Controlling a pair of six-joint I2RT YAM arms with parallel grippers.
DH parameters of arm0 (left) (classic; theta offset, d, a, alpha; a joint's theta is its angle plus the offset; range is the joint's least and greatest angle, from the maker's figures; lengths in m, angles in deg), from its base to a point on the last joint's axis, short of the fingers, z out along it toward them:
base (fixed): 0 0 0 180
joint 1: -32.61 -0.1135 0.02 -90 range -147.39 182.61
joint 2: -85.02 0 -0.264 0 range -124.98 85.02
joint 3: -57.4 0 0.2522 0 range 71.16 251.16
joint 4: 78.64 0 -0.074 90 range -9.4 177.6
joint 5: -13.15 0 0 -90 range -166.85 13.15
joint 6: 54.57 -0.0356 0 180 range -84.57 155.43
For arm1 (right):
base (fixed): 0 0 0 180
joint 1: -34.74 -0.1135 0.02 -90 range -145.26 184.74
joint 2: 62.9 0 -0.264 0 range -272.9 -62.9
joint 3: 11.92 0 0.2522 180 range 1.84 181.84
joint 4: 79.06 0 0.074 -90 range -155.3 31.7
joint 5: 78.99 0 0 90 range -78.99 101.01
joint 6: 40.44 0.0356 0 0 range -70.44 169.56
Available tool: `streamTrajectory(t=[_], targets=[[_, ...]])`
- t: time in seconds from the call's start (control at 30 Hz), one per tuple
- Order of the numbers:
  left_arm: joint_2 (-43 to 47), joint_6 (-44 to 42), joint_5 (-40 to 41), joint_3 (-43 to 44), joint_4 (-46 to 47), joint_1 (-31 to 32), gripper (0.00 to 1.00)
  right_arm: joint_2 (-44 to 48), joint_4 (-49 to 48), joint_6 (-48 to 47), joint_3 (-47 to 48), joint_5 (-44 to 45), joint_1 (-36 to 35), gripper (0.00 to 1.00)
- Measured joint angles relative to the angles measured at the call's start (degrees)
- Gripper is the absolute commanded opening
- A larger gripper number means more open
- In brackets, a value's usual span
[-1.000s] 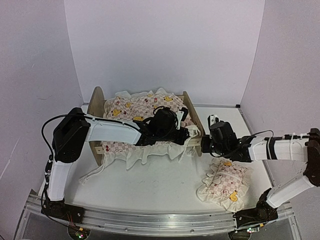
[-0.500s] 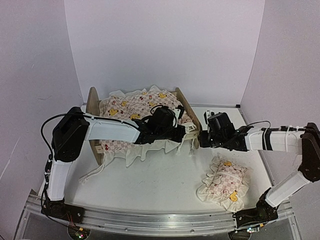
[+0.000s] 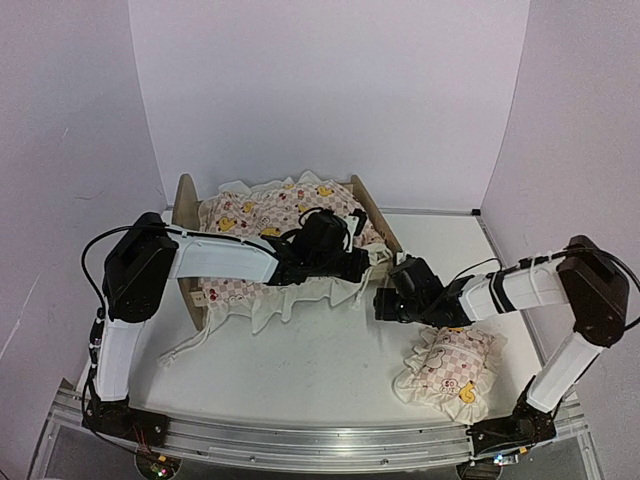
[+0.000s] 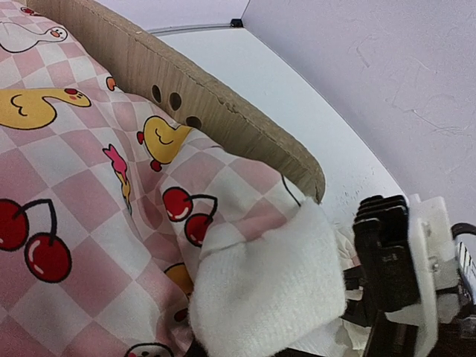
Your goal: Set up the pet bed
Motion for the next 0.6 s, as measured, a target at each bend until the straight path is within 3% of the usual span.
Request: streamTrajectory(t=[0.23, 0.37, 0.5, 0.53, 0.6], targets=[[0.0, 0.4, -0.7, 0.0, 0.0, -0.1, 0.00, -6.8, -8.6, 0.4, -0.5, 5.8, -0.2, 0.62], [0.0, 0.9, -1.3, 0.0, 0.0, -0.3, 0.00, -10.3, -13.4, -0.7, -0.3, 7.6, -0.6, 0.46], [0.0, 1.2, -1.4, 0.0, 0.0, -0.4, 0.00, -15.6, -16.3, -0.8, 0.9, 9.9, -0.9, 0.41], [0.0, 1.2, -1.4, 0.0, 0.0, -0.4, 0.00, -16.2, -16.7, -0.5, 1.2, 10.6, -0.9, 0.35], [0.0, 1.3, -1.4, 0.0, 0.0, -0.4, 0.00, -16.9, -17.4, -0.1, 1.7, 11.3, -1.0, 0.09]])
